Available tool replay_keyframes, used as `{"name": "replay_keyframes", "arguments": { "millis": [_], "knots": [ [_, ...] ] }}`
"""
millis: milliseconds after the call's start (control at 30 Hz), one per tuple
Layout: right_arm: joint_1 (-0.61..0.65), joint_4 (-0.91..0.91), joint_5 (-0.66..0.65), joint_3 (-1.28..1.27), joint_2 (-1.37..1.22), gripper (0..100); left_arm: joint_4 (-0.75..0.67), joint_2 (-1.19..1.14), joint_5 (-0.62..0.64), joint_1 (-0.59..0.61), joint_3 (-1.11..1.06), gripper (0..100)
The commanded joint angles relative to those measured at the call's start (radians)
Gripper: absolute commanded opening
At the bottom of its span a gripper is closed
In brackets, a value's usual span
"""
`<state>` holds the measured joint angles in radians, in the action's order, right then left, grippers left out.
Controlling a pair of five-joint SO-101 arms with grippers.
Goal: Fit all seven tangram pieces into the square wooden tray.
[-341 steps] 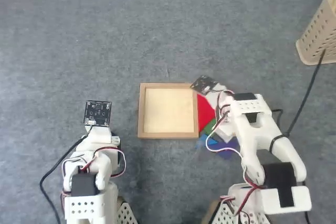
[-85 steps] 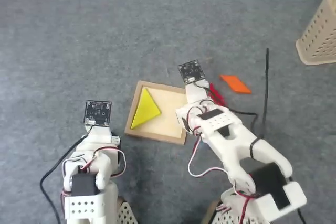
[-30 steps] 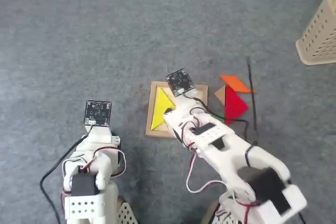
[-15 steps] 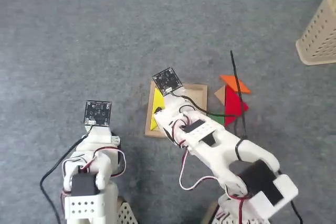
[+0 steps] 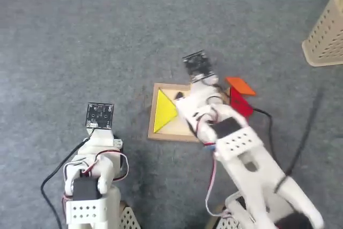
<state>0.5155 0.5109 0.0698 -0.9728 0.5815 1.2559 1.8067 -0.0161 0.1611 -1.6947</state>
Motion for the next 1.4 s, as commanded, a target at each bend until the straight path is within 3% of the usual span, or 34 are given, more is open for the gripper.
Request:
{"name": "replay_keyframes", "arguments": {
  "millis": [0,167,300,933,1033,1367],
  "knots": [
    [-0.116,0.125,-0.014,0.009,0.093,17.7,0.008,0.018,-0.003,-0.005,0.01,2],
    [-0.263,0.104,-0.014,-0.005,0.051,17.7,0.008,0.018,-0.003,-0.005,0.01,2],
    [-0.306,0.07,-0.014,-0.005,-0.035,17.7,0.008,0.018,-0.003,-0.005,0.01,2],
    [-0.309,0.018,-0.015,-0.006,-0.15,17.7,0.008,0.018,-0.003,-0.005,0.01,2],
    [-0.309,0.022,-0.091,-0.005,-0.148,17.9,0.008,0.018,-0.003,-0.005,0.01,2],
    [-0.314,0.189,-0.126,0.1,-0.159,18.0,0.008,0.018,-0.003,-0.005,0.01,2]
  ]
}}
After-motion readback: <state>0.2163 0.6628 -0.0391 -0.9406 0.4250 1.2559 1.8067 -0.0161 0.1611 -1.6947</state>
